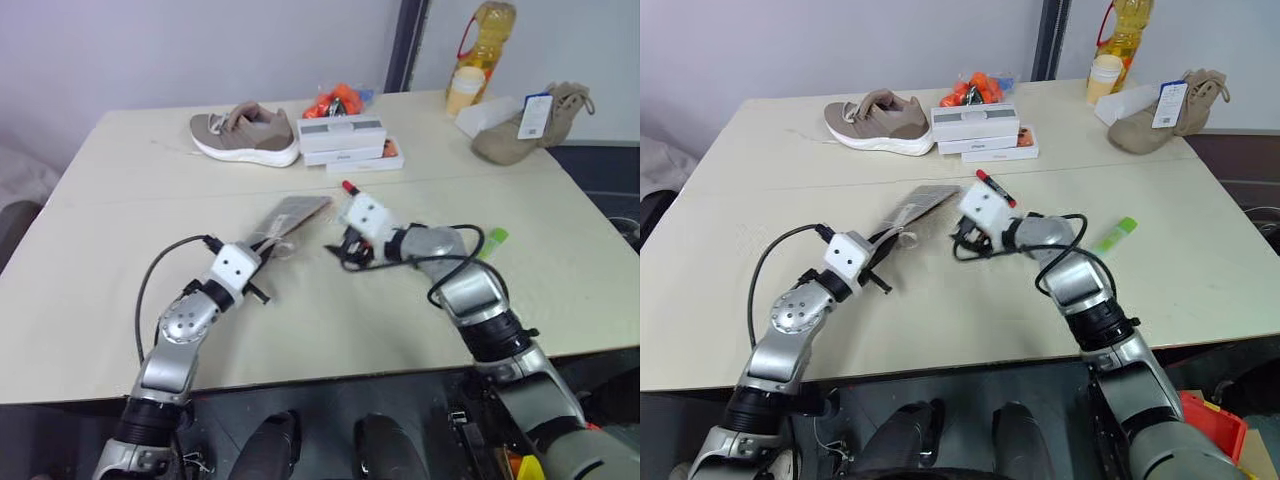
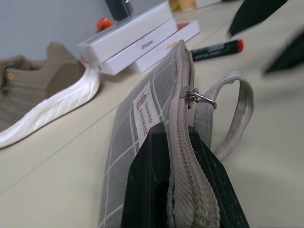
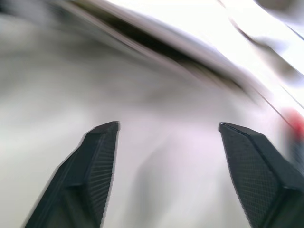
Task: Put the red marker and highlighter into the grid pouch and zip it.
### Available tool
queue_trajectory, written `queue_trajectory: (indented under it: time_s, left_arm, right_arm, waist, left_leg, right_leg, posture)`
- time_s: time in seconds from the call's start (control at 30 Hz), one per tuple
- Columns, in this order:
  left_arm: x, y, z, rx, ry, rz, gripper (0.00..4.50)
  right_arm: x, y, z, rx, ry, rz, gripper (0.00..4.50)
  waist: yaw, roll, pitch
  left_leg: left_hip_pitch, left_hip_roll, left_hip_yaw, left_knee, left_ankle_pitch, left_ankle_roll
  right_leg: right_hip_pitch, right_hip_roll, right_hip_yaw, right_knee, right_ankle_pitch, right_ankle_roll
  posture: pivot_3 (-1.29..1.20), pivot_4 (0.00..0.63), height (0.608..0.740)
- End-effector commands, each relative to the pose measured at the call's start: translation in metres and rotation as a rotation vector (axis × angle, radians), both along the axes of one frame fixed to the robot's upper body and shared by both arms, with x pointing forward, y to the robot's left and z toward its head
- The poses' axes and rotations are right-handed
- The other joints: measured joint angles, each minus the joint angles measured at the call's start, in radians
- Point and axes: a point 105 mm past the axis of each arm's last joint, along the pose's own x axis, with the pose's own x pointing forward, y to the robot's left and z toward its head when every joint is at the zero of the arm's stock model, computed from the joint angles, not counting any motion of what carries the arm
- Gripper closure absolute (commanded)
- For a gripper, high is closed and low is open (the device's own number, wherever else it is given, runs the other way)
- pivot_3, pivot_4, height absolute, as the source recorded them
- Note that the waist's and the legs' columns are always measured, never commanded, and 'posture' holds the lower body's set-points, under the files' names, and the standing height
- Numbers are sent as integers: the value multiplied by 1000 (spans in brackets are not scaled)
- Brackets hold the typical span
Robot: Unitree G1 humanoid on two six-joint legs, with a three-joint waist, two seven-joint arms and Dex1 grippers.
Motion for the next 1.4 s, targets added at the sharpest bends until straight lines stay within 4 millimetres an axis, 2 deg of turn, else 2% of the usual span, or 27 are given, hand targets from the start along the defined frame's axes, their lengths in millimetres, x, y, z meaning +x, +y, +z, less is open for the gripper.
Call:
queue_trajectory:
  time_s: [0.03, 0.2, 0.37, 0.47, 0.6, 0.63, 0.77, 0.87, 1.0, 1.13, 1.23, 1.4]
  left_arm:
    - [0, 11, 8, 12, -26, 45, 4500]
    - [2, 9, 7, 20, -25, 56, 4500]
    - [3, 5, 6, 14, -22, 53, 4500]
    - [4, 6, 6, 8, -21, 63, 4500]
    - [4, 7, 7, 4, -21, 70, 4500]
    - [4, 8, 7, 0, -20, 74, 4500]
    - [7, 10, 9, -16, -20, 79, 4500]
    - [10, 8, 17, -51, -34, 63, 4500]
    - [12, 2, 22, -66, -41, 14, 4500]
    - [14, -8, 25, -77, -37, -52, 4500]
    - [16, -12, 27, -82, -37, -82, 4500]
    - [18, -16, 28, -89, -43, -100, 4500]
  right_arm:
    - [28, -23, 13, 100, -35, -180, 1008]
    - [57, -37, 10, 217, -1, -340, 1008]
    - [69, -33, 1, 255, 48, -364, 1008]
    - [71, -27, -3, 292, 77, -353, 1912]
    - [71, -26, -6, 288, 77, -347, 3979]
    - [70, -27, -6, 287, 69, -344, 4139]
    - [63, -26, 4, 224, -13, -264, 4135]
    - [42, -21, 22, 148, -120, -107, 4135]
    - [-6, -13, 36, 51, -192, 132, 4135]
    - [-31, -16, 39, -6, -187, 184, 4135]
    - [-38, -15, 37, -35, -175, 193, 4135]
    - [-39, -16, 36, -42, -169, 171, 4135]
  waist:
    - [-1, 0, 0]
    - [-2, 0, 0]
    - [-1, 0, 0]
    - [-2, 0, 0]
    - [-3, 0, 0]
    - [-3, 0, 0]
    - [-1, 0, 0]
    - [5, 0, 0]
    - [5, 0, 0]
    - [1, 0, 0]
    - [2, 0, 0]
    - [7, 0, 0]
  left_leg:
    - [0, 0, 0, 0, 0, 0]
    - [0, 1, 1, -1, 0, 0]
    - [0, 1, 2, -1, 0, 0]
    - [0, 1, 2, -1, 0, 0]
    - [0, 1, 2, -1, 0, 0]
    - [0, 1, 2, -1, 0, 0]
    - [0, 1, 2, 0, 0, 0]
    - [-1, 0, 2, 0, 0, 0]
    - [-2, 0, 2, 1, 0, 0]
    - [-1, 0, 2, 1, 0, 0]
    - [-1, 1, 2, 1, 0, 0]
    - [-1, 1, 2, 1, 0, 0]
  right_leg:
    - [0, 0, 0, 0, 0, 0]
    - [-1, 1, 1, 0, 1, -1]
    - [-1, 1, 2, 0, 1, -1]
    - [-1, 1, 2, 0, 1, -1]
    - [-1, 1, 2, 0, 1, -1]
    - [-1, 1, 2, 0, 1, -1]
    - [-1, 1, 2, 0, 1, -1]
    - [-1, 1, 2, 0, 1, -1]
    - [-1, 0, 2, -1, 2, 1]
    - [-1, 0, 2, -1, 2, 1]
    - [-1, 1, 2, -1, 2, 1]
    - [-1, 1, 2, -1, 2, 1]
  posture:
    - [0, 150, 740]
    - [0, 150, 740]
    - [0, 150, 740]
    - [0, 150, 740]
    - [0, 150, 740]
    - [0, 150, 740]
    - [0, 150, 740]
    - [0, 150, 740]
    - [0, 150, 740]
    - [0, 150, 740]
    - [0, 150, 740]
    - [0, 150, 740]
